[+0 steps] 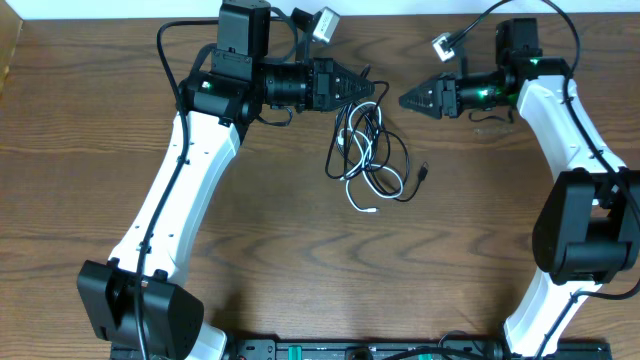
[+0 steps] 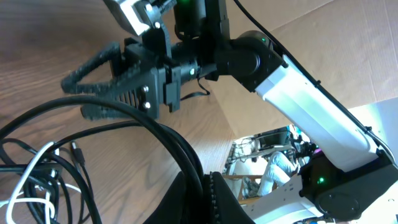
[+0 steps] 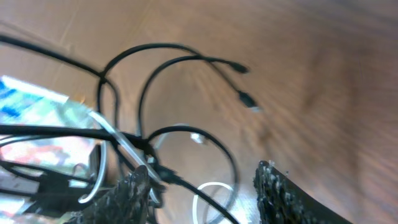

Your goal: Untangle cables

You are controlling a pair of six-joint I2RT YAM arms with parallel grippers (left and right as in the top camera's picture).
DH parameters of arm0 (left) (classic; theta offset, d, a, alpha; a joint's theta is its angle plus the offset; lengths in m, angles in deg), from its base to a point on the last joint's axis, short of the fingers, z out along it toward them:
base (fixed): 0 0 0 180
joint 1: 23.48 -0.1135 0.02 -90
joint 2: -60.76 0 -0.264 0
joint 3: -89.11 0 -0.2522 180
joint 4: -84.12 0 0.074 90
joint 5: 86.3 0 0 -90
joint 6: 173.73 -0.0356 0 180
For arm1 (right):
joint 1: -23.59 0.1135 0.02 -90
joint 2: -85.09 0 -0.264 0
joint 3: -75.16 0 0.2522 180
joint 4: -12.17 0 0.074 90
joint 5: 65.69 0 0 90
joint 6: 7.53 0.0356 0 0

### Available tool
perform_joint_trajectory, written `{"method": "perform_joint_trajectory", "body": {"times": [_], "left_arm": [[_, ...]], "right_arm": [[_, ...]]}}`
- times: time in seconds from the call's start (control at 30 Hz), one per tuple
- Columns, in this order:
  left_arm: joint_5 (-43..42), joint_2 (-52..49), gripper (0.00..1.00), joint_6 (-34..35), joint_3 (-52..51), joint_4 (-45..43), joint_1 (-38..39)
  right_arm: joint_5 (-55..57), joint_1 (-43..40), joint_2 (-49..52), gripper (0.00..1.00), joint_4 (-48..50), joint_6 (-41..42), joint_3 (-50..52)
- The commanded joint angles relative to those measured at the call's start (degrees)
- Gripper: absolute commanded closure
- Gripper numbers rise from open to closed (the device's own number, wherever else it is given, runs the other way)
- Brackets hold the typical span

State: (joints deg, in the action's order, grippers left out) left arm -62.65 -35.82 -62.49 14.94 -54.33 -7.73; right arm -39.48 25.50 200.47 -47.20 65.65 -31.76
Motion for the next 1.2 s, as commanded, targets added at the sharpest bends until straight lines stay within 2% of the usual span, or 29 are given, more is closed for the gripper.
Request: {"method": "perform_joint_trajectory", "body": {"times": [0.0,0.3,0.6,0.8,0.93,1.17], "left_arm": [[-2.01,0.68,0.93,0.55,0.33,-0.52,-0.33],[-2.03,0.68,0.92,0.74,0.33,-0.52,-0.31],[-2.03,0.68,0.93,2.03,0.33,-0.52,-0.31],[-2.05,0.68,0.93,4.07,0.33,-0.52,-0.31],[-2.08,0.68,0.92,4.61,0.33,-0.50,-0.31],[-2.27,0.68,0.92,4.85,0.31,-0.50,-0.31]], "right_arm": [[-3.61,2.25,-0.72,0.50,-1.64,-5.16,0.00],[0.68,6.16,-0.72,0.54,-2.38,-6.19,0.00],[3.30,8.33,-0.70,0.79,0.76,-5.92,0.02],[2.99,9.18,-0.70,0.79,4.04,-4.28,0.02],[3.04,9.81,-0.70,0.72,8.26,-1.07,0.02],[3.50,9.22,-0.70,0.71,11.58,1.57,0.02]]}}
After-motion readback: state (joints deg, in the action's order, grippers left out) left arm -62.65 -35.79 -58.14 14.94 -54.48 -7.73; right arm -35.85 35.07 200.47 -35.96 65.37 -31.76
